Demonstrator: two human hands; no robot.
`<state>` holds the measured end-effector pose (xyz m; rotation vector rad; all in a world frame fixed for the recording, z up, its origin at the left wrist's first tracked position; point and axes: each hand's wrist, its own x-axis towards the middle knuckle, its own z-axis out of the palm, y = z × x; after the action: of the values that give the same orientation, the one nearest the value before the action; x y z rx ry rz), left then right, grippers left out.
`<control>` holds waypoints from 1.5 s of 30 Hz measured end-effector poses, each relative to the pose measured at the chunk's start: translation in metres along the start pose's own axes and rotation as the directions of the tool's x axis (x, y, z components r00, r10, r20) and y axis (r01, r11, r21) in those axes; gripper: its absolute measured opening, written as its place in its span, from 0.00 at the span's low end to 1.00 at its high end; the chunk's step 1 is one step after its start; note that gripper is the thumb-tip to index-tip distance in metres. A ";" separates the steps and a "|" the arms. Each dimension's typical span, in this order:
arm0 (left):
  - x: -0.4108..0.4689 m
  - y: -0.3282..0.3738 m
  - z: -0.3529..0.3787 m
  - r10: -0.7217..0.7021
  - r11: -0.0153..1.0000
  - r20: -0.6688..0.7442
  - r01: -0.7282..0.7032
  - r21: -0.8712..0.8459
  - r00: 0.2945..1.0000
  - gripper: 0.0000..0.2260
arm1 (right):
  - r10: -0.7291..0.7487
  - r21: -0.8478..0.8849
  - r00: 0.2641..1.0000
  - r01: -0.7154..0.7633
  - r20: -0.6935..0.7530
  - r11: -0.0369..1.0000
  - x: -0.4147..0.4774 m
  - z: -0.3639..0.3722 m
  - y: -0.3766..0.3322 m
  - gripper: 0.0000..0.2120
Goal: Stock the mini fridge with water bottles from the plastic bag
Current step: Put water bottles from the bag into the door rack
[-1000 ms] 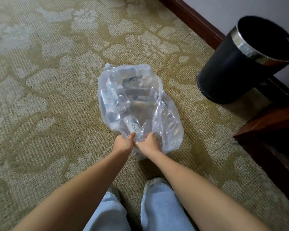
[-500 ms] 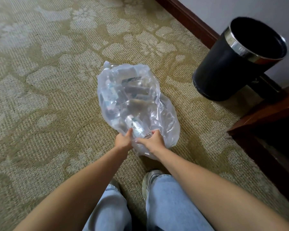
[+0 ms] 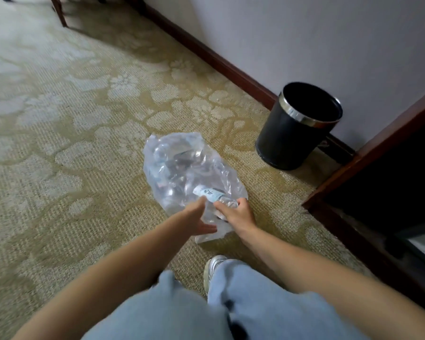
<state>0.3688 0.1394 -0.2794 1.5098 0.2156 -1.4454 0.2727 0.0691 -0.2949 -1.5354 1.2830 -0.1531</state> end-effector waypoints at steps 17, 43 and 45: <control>-0.205 0.080 0.049 0.432 0.880 0.026 -0.415 -0.230 0.901 0.22 | -0.247 0.443 0.969 0.211 0.025 0.872 -0.143 -0.088 -0.130 0.28; -0.229 0.068 0.117 0.677 0.707 0.347 -0.705 -0.060 0.649 0.32 | -0.334 0.181 0.932 0.307 0.141 0.934 -0.178 -0.193 -0.129 0.33; -0.228 0.071 0.126 0.661 0.710 0.400 -0.702 -0.057 0.635 0.31 | -0.324 0.180 0.940 0.302 0.109 0.936 -0.177 -0.200 -0.131 0.30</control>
<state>0.2740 0.1235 -0.0271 1.1380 -0.6460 -1.0877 0.1499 0.0582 -0.0240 -1.5733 0.8881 -0.3423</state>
